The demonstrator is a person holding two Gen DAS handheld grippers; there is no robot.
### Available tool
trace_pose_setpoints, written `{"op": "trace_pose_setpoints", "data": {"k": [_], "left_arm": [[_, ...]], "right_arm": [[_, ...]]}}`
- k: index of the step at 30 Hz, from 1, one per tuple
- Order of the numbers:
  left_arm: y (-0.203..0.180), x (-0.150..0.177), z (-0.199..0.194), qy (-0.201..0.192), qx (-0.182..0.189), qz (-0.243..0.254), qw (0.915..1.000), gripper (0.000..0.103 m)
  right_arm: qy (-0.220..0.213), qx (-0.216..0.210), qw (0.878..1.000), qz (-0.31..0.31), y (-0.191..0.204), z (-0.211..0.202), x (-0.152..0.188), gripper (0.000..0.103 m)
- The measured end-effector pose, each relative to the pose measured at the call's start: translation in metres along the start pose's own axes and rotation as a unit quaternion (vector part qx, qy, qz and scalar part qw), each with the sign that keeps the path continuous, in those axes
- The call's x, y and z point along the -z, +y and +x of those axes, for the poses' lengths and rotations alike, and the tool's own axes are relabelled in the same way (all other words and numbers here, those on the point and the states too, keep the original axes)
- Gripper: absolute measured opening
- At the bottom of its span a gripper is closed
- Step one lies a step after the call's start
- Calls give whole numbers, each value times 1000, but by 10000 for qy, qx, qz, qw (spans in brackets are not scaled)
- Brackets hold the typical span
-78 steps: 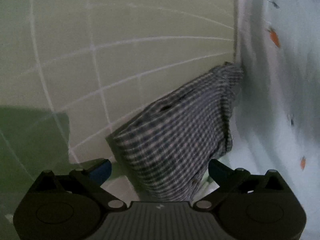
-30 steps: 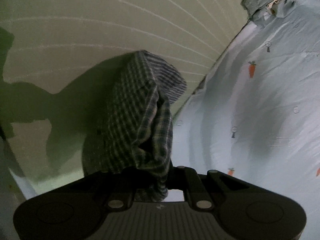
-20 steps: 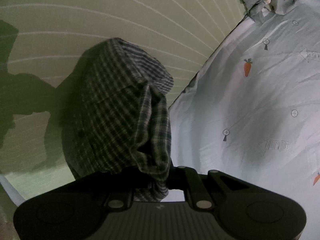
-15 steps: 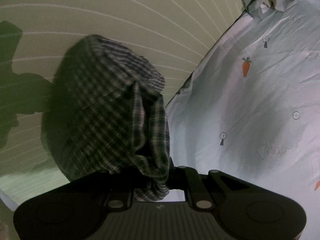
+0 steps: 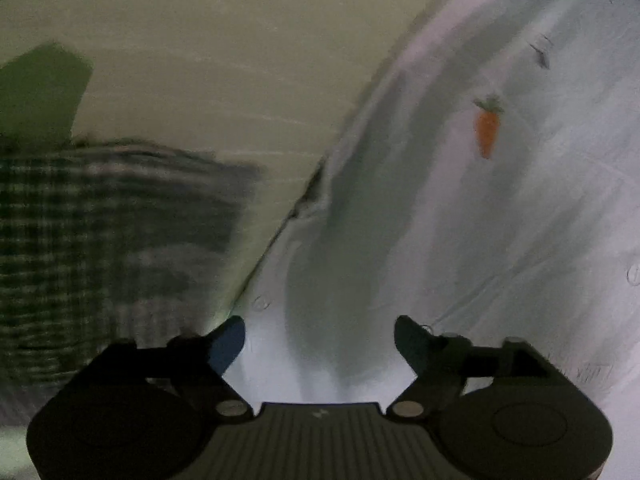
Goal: Fold clothes
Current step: 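Fold the lifted shirt in half with both grippers and lay it flat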
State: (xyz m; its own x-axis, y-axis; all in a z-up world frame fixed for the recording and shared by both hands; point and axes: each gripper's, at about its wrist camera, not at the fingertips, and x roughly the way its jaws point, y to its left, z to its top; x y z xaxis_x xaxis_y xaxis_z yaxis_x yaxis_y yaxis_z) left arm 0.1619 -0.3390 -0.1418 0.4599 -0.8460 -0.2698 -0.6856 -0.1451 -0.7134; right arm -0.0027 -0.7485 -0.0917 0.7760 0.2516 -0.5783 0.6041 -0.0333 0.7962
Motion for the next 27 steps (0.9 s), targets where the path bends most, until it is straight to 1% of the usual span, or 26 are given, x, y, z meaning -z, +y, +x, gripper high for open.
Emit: {"op": "trace_pose_setpoints", "data": {"k": [1, 2, 3, 4, 5, 6, 7, 8, 9, 10, 11, 12, 13, 14, 15, 16, 17, 18, 19, 21, 22, 23, 24, 27], "left_arm": [[-8, -2, 3, -14, -35, 229, 9997, 93], [-14, -4, 3, -37, -174, 540, 9984, 97], [-18, -4, 0, -94, -345, 832, 9959, 101], [-20, -5, -3, -212, -557, 1105, 9921, 102], [-17, -5, -8, -328, -767, 1273, 9883, 103], [-13, -5, -12, -430, -1014, 1400, 9840, 103], [-10, -5, -16, -532, -1259, 1526, 9788, 103], [-6, -4, -20, -627, -1494, 1667, 9726, 103], [-3, -1, -24, -670, -1651, 1946, 9646, 103], [-1, 4, -25, -661, -1785, 2348, 9532, 103], [0, 9, -27, -651, -1916, 2746, 9401, 103], [2, 15, -28, -627, -2045, 3149, 9247, 103], [2, 22, -28, -511, -2186, 3624, 9046, 103], [2, 29, -26, -418, -2313, 4075, 8824, 103], [2, 40, -24, -423, -2488, 4645, 8489, 103], [2, 50, -22, -427, -2650, 5193, 8113, 103], [2, 61, -20, -431, -2805, 5720, 7696, 103], [4, 72, -16, -456, -2974, 6245, 7208, 103], [7, 83, -12, -471, -3123, 6721, 6697, 103], [16, 96, -6, -360, -3335, 7368, 5870, 103], [20, 99, -4, -268, -3385, 7532, 5635, 103], [24, 100, -1, -178, -3427, 7673, 5417, 103], [25, 98, 2, -114, -3444, 7685, 5391, 103], [28, 85, 7, 30, -3491, 7480, 5645, 103]], "right_arm": [[-91, 132, 9996, -253, 5, 3, -3, 40], [-207, 332, 9973, -626, 12, 4, -4, 53], [-315, 517, 9933, -986, 18, 4, -5, 57], [-398, 645, 9886, -1304, 21, 4, -4, 58], [-472, 757, 9830, -1606, 24, 4, -2, 61], [-516, 804, 9781, -1847, 23, 3, 0, 68], [-555, 827, 9738, -2043, 22, 1, 3, 72], [-600, 849, 9689, -2246, 21, 0, 7, 82], [-667, 869, 9624, -2484, 20, -2, 12, 93], [-743, 881, 9552, -2725, 19, -3, 17, 98], [-862, 858, 9466, -2985, 17, -6, 24, 103], [-992, 800, 9367, -3262, 16, -8, 31, 103], [-1065, 765, 9266, -3524, 15, -8, 37, 103], [-1083, 789, 9150, -3805, 15, -8, 44, 103], [-1101, 812, 9026, -4082, 14, -7, 51, 103], [-1113, 844, 8900, -4340, 14, -7, 58, 103], [-1103, 908, 8797, -4536, 14, -5, 64, 103], [-1073, 953, 8710, -4698, 13, -4, 70, 103], [-1039, 972, 8654, -4804, 12, -2, 74, 103], [-968, 1008, 8548, -4998, 11, 2, 82, 103], [-921, 1027, 8531, -5031, 9, 5, 84, 103], [-878, 1050, 8520, -5054, 8, 8, 85, 103], [-842, 1087, 8529, -5036, 7, 12, 85, 103], [-732, 1219, 8535, -5013, 0, 20, 87, 103]]}}
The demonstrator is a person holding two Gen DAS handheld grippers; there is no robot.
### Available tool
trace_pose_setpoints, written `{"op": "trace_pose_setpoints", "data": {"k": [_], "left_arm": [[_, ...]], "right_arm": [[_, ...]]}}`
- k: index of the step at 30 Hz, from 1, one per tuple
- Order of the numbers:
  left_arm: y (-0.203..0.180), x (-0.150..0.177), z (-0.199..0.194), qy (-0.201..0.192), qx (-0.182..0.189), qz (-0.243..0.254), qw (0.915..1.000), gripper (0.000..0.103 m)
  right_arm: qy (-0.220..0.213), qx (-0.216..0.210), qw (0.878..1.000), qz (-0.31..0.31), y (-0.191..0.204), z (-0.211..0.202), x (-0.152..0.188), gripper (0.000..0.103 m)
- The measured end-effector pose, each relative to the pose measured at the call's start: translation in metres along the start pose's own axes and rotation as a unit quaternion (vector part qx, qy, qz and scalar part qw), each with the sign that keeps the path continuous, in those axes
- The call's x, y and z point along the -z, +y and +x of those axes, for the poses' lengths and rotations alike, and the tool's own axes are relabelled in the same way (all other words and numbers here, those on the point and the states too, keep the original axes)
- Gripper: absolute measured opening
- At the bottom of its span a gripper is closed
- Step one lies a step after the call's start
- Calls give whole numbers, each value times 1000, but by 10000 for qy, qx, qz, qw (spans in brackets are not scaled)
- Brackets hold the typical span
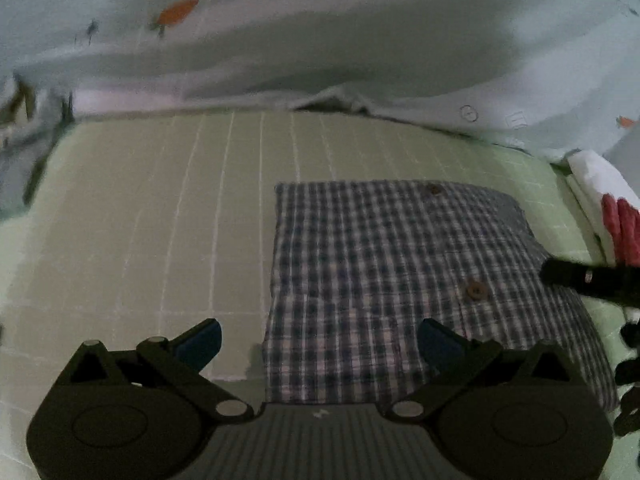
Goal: Fold clothes
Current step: 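Fold the lifted shirt in half with both grippers and lay it flat, then grasp the folded checked shirt with both grippers and carry it onto the red shirt stack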
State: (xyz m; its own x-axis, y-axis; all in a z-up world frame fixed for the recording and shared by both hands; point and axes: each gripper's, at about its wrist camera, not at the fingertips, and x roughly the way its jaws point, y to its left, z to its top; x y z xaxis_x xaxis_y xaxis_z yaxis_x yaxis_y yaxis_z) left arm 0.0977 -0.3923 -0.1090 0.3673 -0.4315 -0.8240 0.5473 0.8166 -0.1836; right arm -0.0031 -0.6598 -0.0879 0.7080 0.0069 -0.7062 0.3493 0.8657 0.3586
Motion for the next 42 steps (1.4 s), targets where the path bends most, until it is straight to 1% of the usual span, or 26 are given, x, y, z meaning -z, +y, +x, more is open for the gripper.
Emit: {"op": "trace_pose_setpoints", "data": {"k": [5, 8, 14, 16, 19, 20, 21, 24, 25, 26, 28, 29, 30, 31, 32, 33, 34, 35, 37, 41, 42], "left_arm": [[22, 0, 22, 294, 337, -575, 9973, 103], [25, 2, 29, 406, 488, -615, 9961, 103], [21, 7, 34, 273, 567, -382, 9973, 103], [19, 8, 34, 198, 569, -421, 9973, 103], [18, 12, 31, 38, 640, -584, 9962, 103], [17, 14, 31, -19, 658, -667, 9956, 103], [16, 16, 31, -48, 735, -762, 9944, 102], [13, 20, 30, -109, 1001, -1050, 9894, 101], [13, 22, 29, -140, 1007, -1132, 9884, 101], [13, 24, 28, -163, 1024, -1217, 9871, 99], [18, 26, 26, -88, 1225, -1420, 9822, 92], [20, 27, 25, -50, 1326, -1521, 9794, 89], [22, 28, 24, 0, 1451, -1642, 9757, 77], [25, 31, 26, 144, 1748, -1907, 9659, 71], [25, 36, 26, 224, 1876, -2103, 9592, 67], [23, 42, 25, 231, 1889, -2164, 9576, 64], [17, 47, 21, 215, 1865, -2136, 9587, 61], [13, 51, 18, 227, 1904, -2182, 9569, 60], [1, 57, 9, 198, 2014, -2197, 9544, 55], [-27, 61, -13, 50, 2288, -2096, 9506, 55], [-40, 56, -18, -14, 2382, -1993, 9506, 55]], "right_arm": [[262, -7, 9997, 27, -3, 14, 9, 103], [420, -98, 9989, 162, -8, 25, 13, 103], [682, -165, 9967, 406, -13, 40, 17, 103], [683, -178, 9969, 360, -10, 41, 17, 103], [739, -266, 9959, 457, -7, 45, 16, 103], [762, -317, 9954, 493, -6, 46, 16, 103], [807, -455, 9943, 534, -4, 48, 16, 103], [1023, -973, 9882, 595, 4, 54, 19, 103], [1081, -1133, 9856, 639, 6, 56, 20, 103], [1075, -1226, 9835, 781, 5, 56, 22, 100], [1068, -1412, 9784, 1068, 3, 56, 27, 83], [1092, -1504, 9748, 1230, 1, 54, 30, 65], [1116, -1596, 9709, 1391, -2, 53, 33, 52], [1140, -1687, 9667, 1552, -5, 52, 37, 46], [1153, -1753, 9637, 1652, -7, 50, 40, 39], [1127, -1725, 9668, 1514, -4, 44, 41, 35], [1095, -1695, 9699, 1366, -1, 38, 41, 33], [1068, -1678, 9719, 1259, 1, 31, 42, 30], [1015, -1659, 9745, 1114, 2, 14, 44, 28], [767, -1736, 9760, 1071, -14, -30, 45, 27], [671, -1757, 9763, 1067, -19, -40, 43, 27]]}}
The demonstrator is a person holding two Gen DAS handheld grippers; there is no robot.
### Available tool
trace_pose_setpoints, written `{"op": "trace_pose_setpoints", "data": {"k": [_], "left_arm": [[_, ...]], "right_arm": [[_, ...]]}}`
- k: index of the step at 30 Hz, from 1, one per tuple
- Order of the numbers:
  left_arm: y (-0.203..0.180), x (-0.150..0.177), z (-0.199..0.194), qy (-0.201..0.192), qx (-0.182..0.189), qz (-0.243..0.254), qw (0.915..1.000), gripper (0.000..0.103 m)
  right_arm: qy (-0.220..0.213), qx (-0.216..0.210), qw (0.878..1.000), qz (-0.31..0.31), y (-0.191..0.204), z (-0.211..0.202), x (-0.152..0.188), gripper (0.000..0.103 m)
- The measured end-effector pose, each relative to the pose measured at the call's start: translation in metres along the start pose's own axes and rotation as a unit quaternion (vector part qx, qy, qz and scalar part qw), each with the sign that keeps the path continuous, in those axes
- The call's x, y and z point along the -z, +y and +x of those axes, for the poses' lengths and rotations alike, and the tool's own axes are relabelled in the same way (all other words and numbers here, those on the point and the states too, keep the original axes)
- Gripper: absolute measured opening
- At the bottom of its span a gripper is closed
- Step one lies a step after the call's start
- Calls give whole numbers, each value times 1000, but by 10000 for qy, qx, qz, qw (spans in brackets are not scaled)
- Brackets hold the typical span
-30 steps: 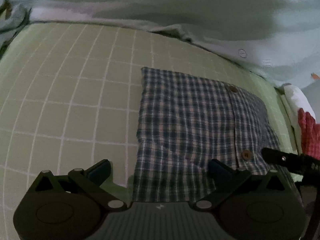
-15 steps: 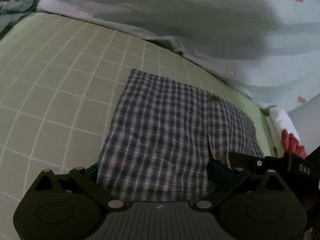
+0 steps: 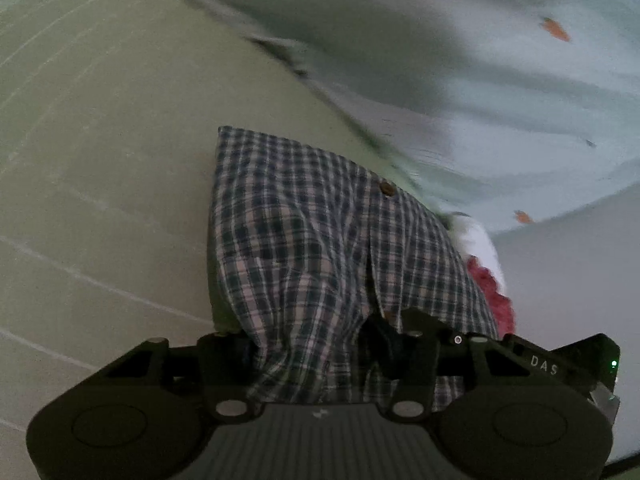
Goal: Fold clothes
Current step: 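Grasp the folded checked shirt with both grippers and carry it onto the red shirt stack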
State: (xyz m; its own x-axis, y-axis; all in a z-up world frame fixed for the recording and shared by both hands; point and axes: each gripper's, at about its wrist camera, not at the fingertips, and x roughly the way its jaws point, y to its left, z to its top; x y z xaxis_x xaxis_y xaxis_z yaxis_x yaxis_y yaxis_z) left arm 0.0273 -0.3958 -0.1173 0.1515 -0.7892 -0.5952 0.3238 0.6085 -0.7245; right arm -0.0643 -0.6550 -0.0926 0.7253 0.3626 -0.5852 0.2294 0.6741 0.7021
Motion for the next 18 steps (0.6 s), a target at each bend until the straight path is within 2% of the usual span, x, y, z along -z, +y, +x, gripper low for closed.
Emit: {"op": "trace_pose_setpoints", "data": {"k": [5, 8, 13, 18], "left_arm": [[-70, 3, 12, -85, 510, 571, 9970, 55], [-129, 0, 39, -112, 872, 1031, 9908, 55], [-230, -5, 97, -100, 1547, 1687, 9734, 56], [-326, -8, 171, -22, 1754, 2451, 9535, 56]], "right_arm": [[-589, -154, 9981, -124, -9, -73, -11, 27], [-977, -150, 9944, -368, -22, -125, -32, 27], [-1526, 4, 9848, -835, -56, -213, -84, 27], [-1873, 378, 9728, -1311, -98, -283, -146, 28]]}}
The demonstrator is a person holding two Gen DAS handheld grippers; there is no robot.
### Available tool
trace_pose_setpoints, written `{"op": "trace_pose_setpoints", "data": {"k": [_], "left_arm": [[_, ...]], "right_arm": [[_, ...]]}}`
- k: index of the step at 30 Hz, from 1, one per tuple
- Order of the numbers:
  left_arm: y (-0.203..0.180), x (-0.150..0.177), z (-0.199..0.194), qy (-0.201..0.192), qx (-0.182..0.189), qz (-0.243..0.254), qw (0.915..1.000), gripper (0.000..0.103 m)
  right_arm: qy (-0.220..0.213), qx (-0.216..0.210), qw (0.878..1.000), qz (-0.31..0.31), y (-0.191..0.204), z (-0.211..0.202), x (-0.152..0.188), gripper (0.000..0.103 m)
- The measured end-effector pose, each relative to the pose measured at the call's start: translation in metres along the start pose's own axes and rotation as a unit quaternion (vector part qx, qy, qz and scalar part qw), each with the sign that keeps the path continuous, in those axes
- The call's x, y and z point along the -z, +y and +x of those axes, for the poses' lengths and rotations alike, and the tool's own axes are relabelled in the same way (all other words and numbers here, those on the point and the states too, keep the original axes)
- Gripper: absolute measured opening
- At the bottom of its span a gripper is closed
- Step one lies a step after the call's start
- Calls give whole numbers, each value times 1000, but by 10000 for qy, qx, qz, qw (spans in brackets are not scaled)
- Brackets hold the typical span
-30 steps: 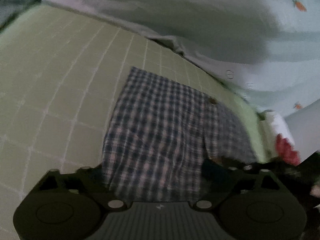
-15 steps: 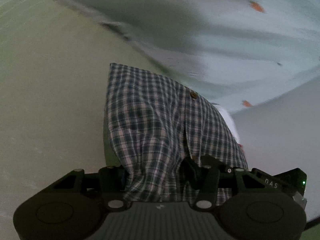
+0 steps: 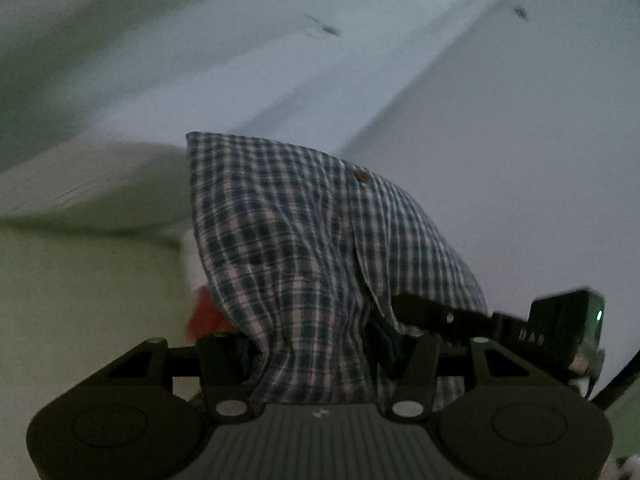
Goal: Fold clothes
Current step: 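Grasp the folded checked shirt with both grippers and carry it onto the red shirt stack, then release the checked shirt on the stack and withdraw both grippers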
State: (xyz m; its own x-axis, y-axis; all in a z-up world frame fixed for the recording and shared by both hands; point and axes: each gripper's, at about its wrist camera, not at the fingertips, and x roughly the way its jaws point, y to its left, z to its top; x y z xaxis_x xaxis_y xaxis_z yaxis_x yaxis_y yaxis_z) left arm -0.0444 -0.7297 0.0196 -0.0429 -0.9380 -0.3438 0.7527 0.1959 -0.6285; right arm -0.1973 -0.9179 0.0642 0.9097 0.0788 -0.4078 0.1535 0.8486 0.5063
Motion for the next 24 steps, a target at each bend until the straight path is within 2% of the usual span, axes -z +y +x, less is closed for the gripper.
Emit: {"op": "trace_pose_setpoints", "data": {"k": [5, 8, 11, 14, 16, 19, 21, 23, 24], "left_arm": [[-12, -13, 94, 285, -148, 256, 9992, 56], [4, -3, 138, 615, -440, 309, 9967, 56], [34, 15, 168, 990, -918, 87, 9908, 56], [58, 27, 173, 1104, -1017, -194, 9885, 62], [67, 30, 173, 1112, -1101, -259, 9873, 67], [72, 29, 171, 1041, -1246, -205, 9865, 69], [71, 31, 156, 899, -1367, -34, 9865, 69], [63, 30, 138, 669, -1559, 301, 9850, 69], [57, 29, 129, 536, -1670, 507, 9832, 70]], "right_arm": [[-75, 240, 9997, -33, -73, -2, -37, 28], [-37, 408, 9990, 166, -115, 16, -30, 32], [223, 883, 9951, 383, -154, 45, -7, 35], [495, 1438, 9872, 483, -174, 67, 15, 44], [378, 1439, 9876, 510, -175, 67, 21, 51], [333, 1739, 9839, 227, -162, 63, 25, 59], [359, 2133, 9763, -45, -153, 61, 25, 78], [307, 2625, 9639, -317, -140, 58, 22, 89], [205, 2868, 9567, -461, -133, 54, 22, 90]]}}
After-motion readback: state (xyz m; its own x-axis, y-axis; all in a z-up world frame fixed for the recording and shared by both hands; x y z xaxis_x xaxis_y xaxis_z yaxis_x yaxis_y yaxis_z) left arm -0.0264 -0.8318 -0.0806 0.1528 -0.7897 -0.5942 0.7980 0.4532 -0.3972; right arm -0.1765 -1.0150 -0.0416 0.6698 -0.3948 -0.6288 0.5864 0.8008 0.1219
